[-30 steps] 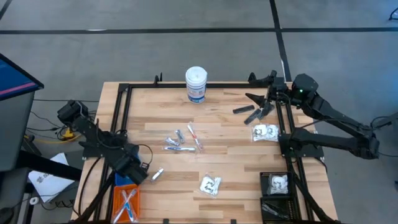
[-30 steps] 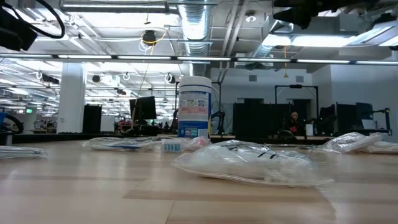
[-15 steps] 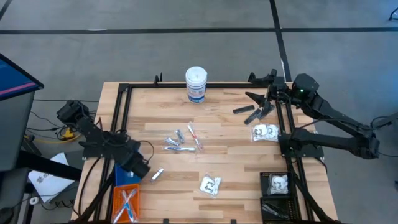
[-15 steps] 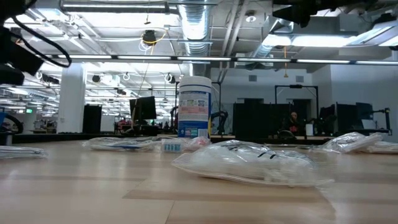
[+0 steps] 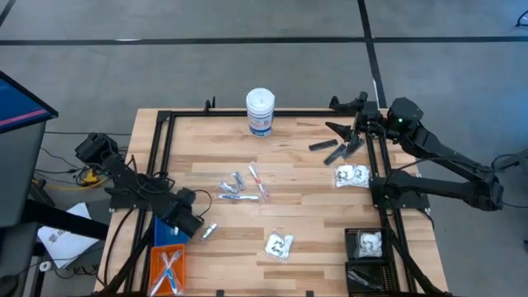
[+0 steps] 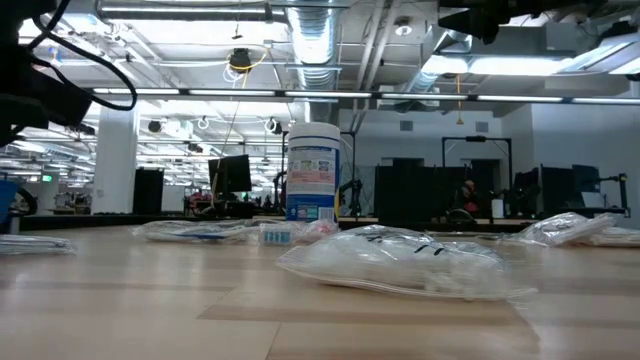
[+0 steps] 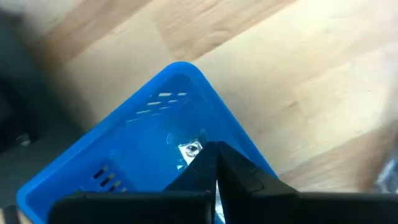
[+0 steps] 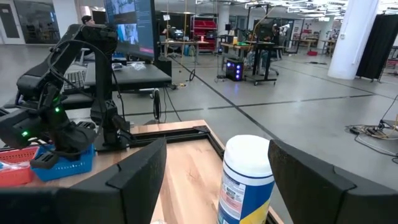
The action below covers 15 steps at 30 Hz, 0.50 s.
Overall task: Pick & Place Travel size toiletries
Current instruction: Adjust the blue bin, then put the blue toothbrush into the orange bin
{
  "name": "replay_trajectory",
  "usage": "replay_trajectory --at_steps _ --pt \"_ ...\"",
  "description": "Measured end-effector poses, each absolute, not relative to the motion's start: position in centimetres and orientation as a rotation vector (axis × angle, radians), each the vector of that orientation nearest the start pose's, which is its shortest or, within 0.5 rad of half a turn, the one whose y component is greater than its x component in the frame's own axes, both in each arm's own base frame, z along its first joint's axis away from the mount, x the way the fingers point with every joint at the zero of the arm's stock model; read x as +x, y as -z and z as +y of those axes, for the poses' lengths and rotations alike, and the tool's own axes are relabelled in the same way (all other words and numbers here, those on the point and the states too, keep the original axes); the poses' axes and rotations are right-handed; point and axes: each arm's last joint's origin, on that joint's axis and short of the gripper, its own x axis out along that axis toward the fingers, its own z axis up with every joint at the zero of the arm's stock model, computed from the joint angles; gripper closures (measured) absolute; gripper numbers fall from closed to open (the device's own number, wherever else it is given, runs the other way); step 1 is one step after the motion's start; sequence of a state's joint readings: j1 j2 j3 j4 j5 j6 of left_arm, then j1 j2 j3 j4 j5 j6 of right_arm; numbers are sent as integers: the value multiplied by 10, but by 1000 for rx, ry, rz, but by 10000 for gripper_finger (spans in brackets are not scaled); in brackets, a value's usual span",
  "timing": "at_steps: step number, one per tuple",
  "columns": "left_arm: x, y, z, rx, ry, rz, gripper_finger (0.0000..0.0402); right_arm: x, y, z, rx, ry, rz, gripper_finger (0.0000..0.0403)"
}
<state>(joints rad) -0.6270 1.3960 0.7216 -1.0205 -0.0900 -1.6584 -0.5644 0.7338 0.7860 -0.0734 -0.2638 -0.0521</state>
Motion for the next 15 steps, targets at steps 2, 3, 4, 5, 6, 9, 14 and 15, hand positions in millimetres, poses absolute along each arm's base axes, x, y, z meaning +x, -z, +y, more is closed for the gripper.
replay_trajectory --at_steps 2,3,4,5,6,9,14,15 --pt "157 -162 -110 -671 -910 1383 400 140 -351 -80 -43 300 27 127" --pt "156 -162 -110 -670 -911 1385 400 140 -351 -80 -43 300 27 127" --pt "156 -162 -110 -671 -910 1388 400 140 -351 -80 -43 300 28 127" --pt "156 -162 -110 -675 -906 1393 400 140 -351 -80 -43 300 28 127" --pt "155 -163 -111 -679 -896 1401 400 140 -351 -80 -43 300 27 127" --pt "152 -168 -111 -696 -873 1401 400 140 -351 -80 -43 300 28 127" --pt "145 -181 -108 -734 -865 1317 400 140 -351 -80 -44 300 27 127" --pt "144 -183 -108 -740 -857 1301 400 140 -351 -80 -44 301 27 127"
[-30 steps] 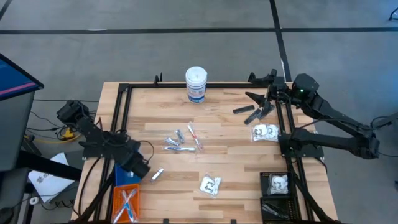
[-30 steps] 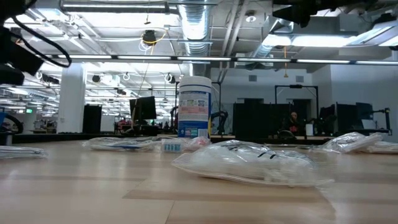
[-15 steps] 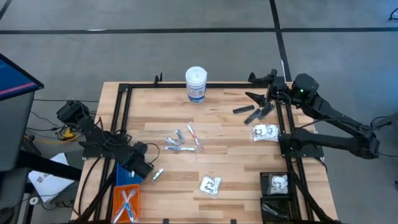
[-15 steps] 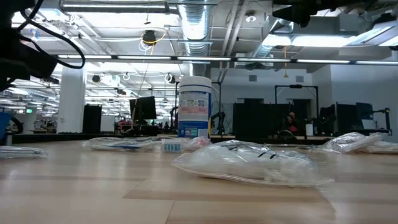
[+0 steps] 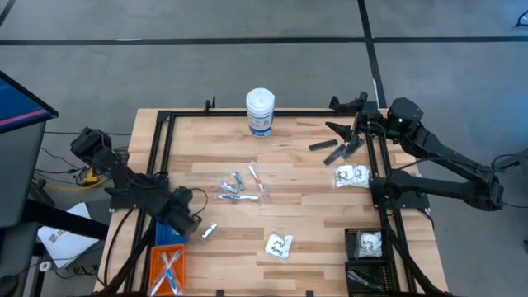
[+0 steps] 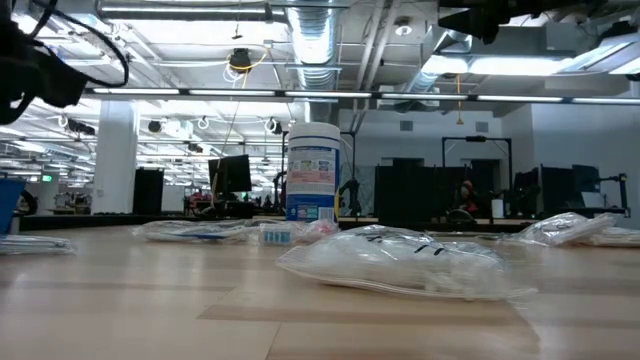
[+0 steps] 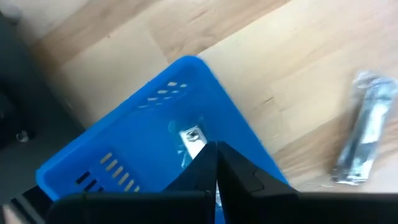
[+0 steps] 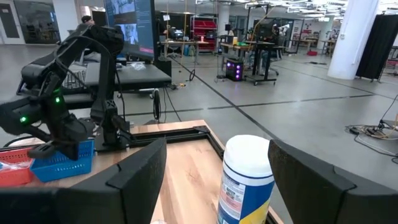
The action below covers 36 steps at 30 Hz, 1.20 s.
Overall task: Pick & Place Travel size toiletries
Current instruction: Put the blue toothbrush into the orange bin
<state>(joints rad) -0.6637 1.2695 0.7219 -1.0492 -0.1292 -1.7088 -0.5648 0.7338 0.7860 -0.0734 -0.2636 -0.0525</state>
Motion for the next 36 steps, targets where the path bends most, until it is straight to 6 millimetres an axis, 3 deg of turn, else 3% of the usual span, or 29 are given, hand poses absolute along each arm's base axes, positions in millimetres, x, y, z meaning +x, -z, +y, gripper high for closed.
replay_trajectory --at_steps 12,29,36 --pt "138 -201 -100 -774 -803 1137 401 140 -351 -80 -44 300 27 127" --pt "136 -202 -101 -821 -775 1221 401 140 -351 -80 -44 300 27 127" --pt "141 -214 -105 -824 -723 1205 401 140 -351 -80 -44 300 27 127"
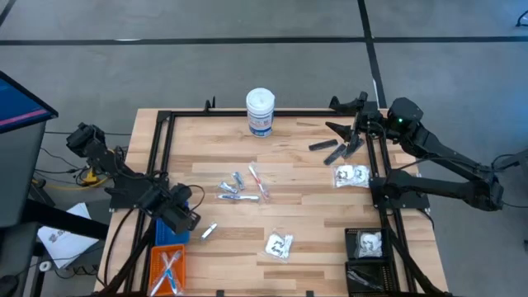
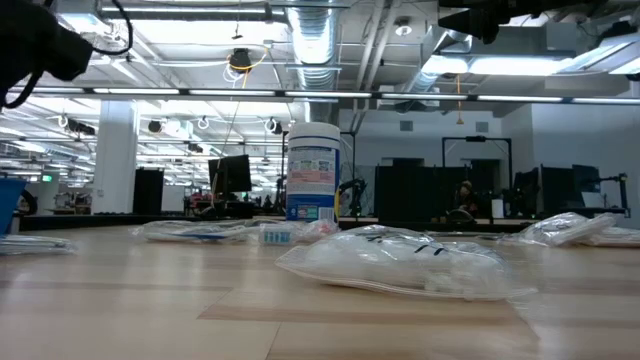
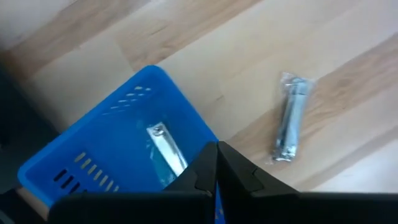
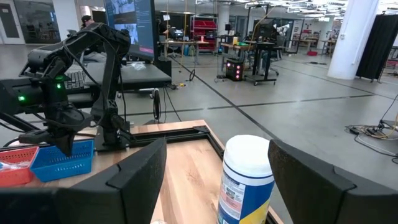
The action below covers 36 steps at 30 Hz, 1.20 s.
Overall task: Pick & Place Travel size toiletries
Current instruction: Put the blue toothbrush into the orange bin
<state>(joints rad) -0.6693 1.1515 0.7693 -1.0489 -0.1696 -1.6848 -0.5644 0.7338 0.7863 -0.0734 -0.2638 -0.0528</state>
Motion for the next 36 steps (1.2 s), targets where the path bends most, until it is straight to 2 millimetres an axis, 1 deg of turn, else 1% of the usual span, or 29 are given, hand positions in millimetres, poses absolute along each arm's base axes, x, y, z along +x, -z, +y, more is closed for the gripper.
replay_trajectory --at_steps 8,23,32,36 --pt "146 -225 -106 -780 -684 1118 401 140 -351 -80 -44 300 27 127" --pt "148 -226 -107 -759 -661 1094 401 140 -351 -80 -44 300 27 127" --pt "157 -229 -111 -709 -557 1008 401 140 -351 -80 -45 300 24 127" --pt "159 -230 -111 -689 -543 970 401 140 -351 -80 -45 300 24 127"
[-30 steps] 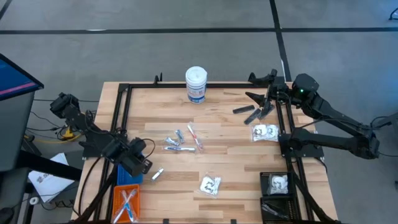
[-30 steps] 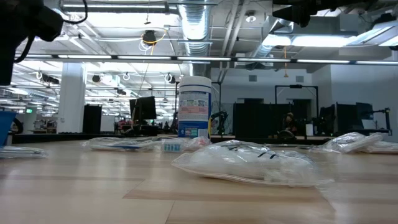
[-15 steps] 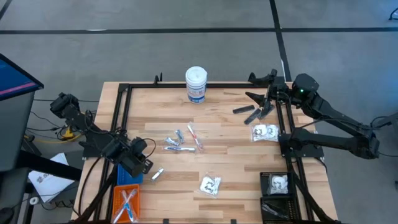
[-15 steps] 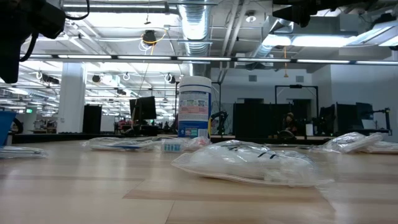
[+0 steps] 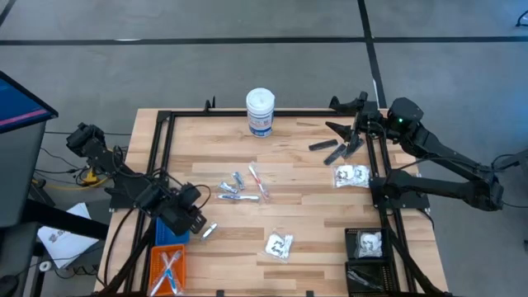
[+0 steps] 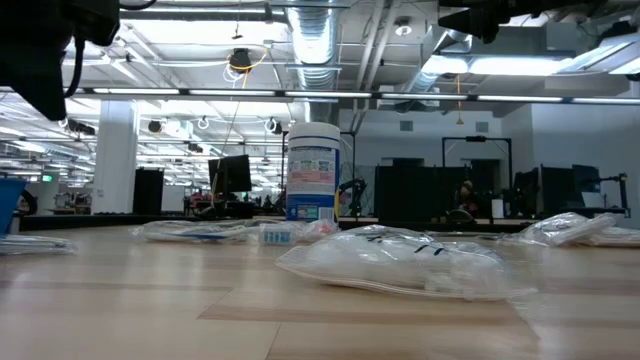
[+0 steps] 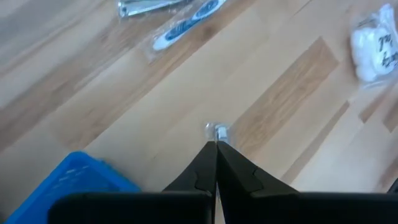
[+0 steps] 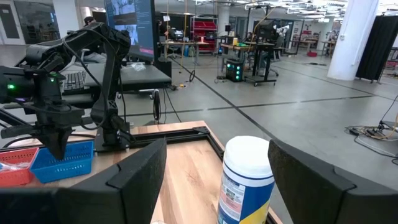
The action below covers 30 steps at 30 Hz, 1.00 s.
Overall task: Pick & Place Travel size toiletries
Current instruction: Put the blue toothbrush into the orange bin
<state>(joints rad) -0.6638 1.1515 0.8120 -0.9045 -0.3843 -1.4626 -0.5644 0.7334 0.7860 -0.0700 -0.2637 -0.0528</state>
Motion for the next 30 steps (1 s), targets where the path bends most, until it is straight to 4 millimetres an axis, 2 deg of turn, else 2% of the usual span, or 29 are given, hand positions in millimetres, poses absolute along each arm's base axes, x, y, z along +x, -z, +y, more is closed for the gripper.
replay_trajectory --at_steps 9,21,30 --pt "172 -233 -104 -629 -488 907 401 140 -351 -80 -46 300 24 127" --pt "206 -254 -103 -353 -216 647 401 140 -351 -80 -48 300 24 127" --pt "223 -264 -82 -290 -304 500 401 140 -351 -80 -48 300 24 127"
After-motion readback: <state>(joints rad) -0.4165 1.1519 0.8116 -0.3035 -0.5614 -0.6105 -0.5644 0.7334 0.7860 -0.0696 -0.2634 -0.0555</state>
